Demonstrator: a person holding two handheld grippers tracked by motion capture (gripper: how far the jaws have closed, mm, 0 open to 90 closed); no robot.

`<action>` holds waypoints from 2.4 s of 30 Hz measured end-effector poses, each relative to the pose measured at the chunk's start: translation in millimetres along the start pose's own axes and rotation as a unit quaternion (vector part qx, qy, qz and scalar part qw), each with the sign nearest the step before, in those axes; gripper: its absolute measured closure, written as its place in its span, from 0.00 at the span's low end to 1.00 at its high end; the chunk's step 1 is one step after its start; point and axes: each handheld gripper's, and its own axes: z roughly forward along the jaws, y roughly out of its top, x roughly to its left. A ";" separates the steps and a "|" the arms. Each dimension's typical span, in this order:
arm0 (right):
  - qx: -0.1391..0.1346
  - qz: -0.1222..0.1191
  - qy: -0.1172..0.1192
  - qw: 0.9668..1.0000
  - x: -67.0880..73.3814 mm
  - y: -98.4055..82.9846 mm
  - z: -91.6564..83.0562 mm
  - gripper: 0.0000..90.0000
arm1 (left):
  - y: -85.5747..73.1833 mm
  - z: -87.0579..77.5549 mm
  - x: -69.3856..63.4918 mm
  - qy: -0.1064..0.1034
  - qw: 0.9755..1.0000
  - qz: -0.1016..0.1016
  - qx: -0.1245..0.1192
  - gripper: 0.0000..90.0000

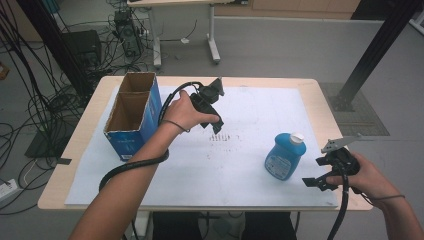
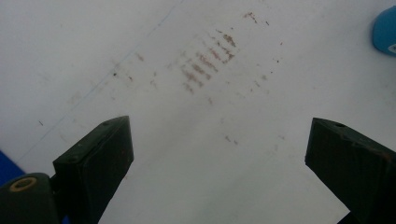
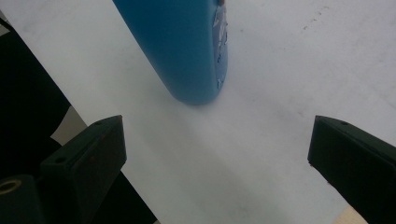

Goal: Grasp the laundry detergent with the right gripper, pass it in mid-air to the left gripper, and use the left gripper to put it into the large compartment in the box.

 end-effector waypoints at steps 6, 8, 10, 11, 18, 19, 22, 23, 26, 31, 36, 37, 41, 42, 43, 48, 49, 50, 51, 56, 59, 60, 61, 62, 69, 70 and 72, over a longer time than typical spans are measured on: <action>-0.015 0.009 0.004 1.000 1.6 -8.5 2.7 0.05 | 1.2 1.0 0.1 0.002 1.000 0.000 0.003 0.09; -0.018 0.010 0.004 1.000 2.0 -11.1 3.8 0.05 | 1.7 1.2 0.5 0.000 1.000 -0.001 0.004 0.09; -0.019 0.011 0.005 1.000 1.9 -12.8 4.7 0.05 | 1.9 1.0 0.1 0.000 1.000 0.000 0.003 0.09; -0.019 0.011 0.005 1.000 2.3 -13.6 5.0 0.05 | 2.0 0.9 0.0 0.000 1.000 0.000 0.003 0.09; -0.040 0.009 0.002 0.999 3.7 -22.3 6.4 0.05 | 3.3 0.6 -1.5 0.001 1.000 0.002 0.004 0.09; -0.043 0.010 0.001 0.999 4.0 -23.2 6.6 0.04 | 3.4 0.4 -1.4 0.000 1.000 0.003 0.004 0.09; -0.051 0.007 0.001 0.999 4.6 -26.2 7.2 0.04 | 3.6 -0.3 -2.1 0.001 1.000 0.004 0.003 0.09; -0.053 0.007 0.001 0.999 4.3 -26.8 7.3 0.04 | 3.6 -0.7 -2.1 0.001 1.000 0.003 0.002 0.09; -0.058 0.003 0.003 0.998 4.1 -29.0 8.2 0.04 | 3.3 -1.2 -0.9 -0.001 1.000 0.003 0.001 0.09; -0.065 -0.002 -0.001 0.998 4.8 -32.1 11.7 0.04 | 2.9 0.0 -1.6 0.006 1.000 0.002 0.001 0.09; -0.081 -0.006 -0.001 0.997 5.5 -38.7 16.0 0.04 | 2.3 2.8 -0.7 0.004 1.000 0.001 0.001 0.09; -0.085 -0.007 0.000 0.996 5.9 -40.4 17.0 0.04 | 2.1 3.1 -0.9 0.005 1.000 0.001 0.001 0.09; -0.098 -0.007 0.003 0.995 6.2 -47.7 21.4 0.04 | 2.5 4.2 -0.8 0.005 1.000 0.001 0.003 0.09; -0.100 -0.007 0.004 0.995 6.1 -48.9 22.4 0.04 | 2.8 4.4 -0.9 0.005 1.000 0.001 0.004 0.09; -0.102 -0.007 0.004 0.995 6.2 -50.4 23.6 0.04 | 3.3 4.7 -1.4 0.006 1.000 0.002 0.006 0.09; -0.113 -0.007 0.005 0.994 7.5 -57.6 29.9 0.03 | 4.1 3.9 -2.0 0.008 1.000 0.002 0.006 0.09; -0.116 -0.006 0.005 0.993 7.5 -59.2 31.1 0.04 | 4.3 3.7 -1.7 0.008 1.000 0.003 0.006 0.09; -0.118 -0.006 0.004 0.993 7.6 -60.0 31.6 0.03 | 4.8 3.5 -1.9 0.009 1.000 0.004 0.008 0.09; -0.123 -0.003 0.004 0.992 8.0 -62.3 32.6 0.03 | 4.9 3.4 -1.9 0.009 1.000 0.004 0.008 0.09; -0.135 -0.002 0.004 0.991 8.1 -68.7 35.5 0.03 | 4.4 4.4 -2.2 0.009 1.000 0.003 0.007 0.09; -0.143 -0.002 0.004 0.990 8.3 -73.0 37.5 0.03 | 4.6 5.4 -1.9 0.008 1.000 0.002 0.009 0.09; -0.147 -0.001 0.003 0.989 8.8 -74.9 38.1 0.04 | 4.6 5.7 -1.6 0.008 1.000 0.004 0.010 0.09; -0.154 -0.001 0.006 0.988 8.6 -78.0 39.2 0.04 | 4.4 5.9 -1.5 0.008 1.000 0.003 0.010 0.09; -0.160 -0.004 0.007 0.987 8.0 -80.2 40.2 0.04 | 4.7 6.2 -1.4 0.009 1.000 0.004 0.011 0.09; -0.175 0.004 0.006 0.985 9.6 -89.8 46.9 0.04 | 3.8 4.8 0.5 0.009 1.000 0.001 0.011 0.09; -0.178 0.007 0.009 0.984 9.0 -91.6 47.9 0.04 | 3.6 4.6 0.6 0.009 1.000 0.001 0.011 0.09; -0.183 0.004 0.008 0.983 9.2 -93.5 49.3 0.03 | 3.5 4.1 1.3 0.009 1.000 0.000 0.010 0.09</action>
